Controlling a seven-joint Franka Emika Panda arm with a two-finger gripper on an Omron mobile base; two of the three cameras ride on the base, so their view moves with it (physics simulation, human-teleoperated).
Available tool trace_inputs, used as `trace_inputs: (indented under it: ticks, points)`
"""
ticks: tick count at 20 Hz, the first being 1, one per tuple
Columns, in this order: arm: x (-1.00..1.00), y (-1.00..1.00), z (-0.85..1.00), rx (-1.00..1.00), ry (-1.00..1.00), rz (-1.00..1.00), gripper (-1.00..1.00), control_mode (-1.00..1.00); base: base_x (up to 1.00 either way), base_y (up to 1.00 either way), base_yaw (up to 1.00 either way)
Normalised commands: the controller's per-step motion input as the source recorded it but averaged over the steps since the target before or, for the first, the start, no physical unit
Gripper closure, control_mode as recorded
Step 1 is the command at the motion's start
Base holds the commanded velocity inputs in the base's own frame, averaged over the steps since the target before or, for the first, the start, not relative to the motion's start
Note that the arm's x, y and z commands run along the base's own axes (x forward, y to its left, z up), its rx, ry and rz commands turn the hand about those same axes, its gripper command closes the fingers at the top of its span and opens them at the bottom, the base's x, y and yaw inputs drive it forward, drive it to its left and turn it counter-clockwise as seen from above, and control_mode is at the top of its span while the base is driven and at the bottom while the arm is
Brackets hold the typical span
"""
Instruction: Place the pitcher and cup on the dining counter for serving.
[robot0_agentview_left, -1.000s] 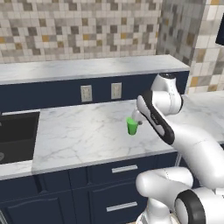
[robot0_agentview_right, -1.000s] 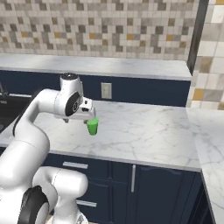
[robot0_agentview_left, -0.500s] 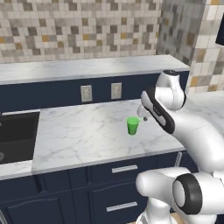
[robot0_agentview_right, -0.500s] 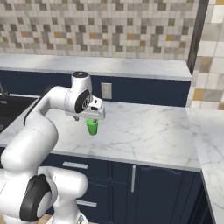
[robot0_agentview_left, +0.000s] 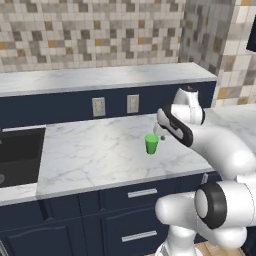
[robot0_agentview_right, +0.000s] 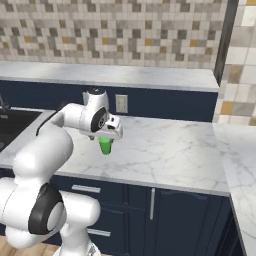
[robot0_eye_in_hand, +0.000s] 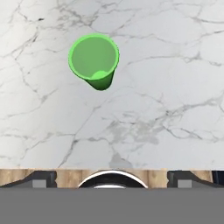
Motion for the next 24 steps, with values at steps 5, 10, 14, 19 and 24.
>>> trace_inputs:
  ticks: [5, 10, 14, 19, 24]
  points:
    - [0.39, -0.07, -0.26, 0.01, 0.0, 0.0, -1.0, -1.0, 0.0, 0.0, 0.0]
    - [0.4, -0.06, -0.19, 0.01, 0.0, 0.0, -1.0, -1.0, 0.0, 0.0, 0.0]
    - [0.39, 0.0, -0.22, 0.0, 0.0, 0.0, -1.0, -1.0, 0.0, 0.0, 0.0]
    - [0.38, 0.0, -0.26, 0.0, 0.0, 0.0, -1.0, -1.0, 0.0, 0.0, 0.0]
    - [0.34, 0.0, -0.26, 0.0, 0.0, 0.0, -1.0, -1.0, 0.0, 0.0, 0.0]
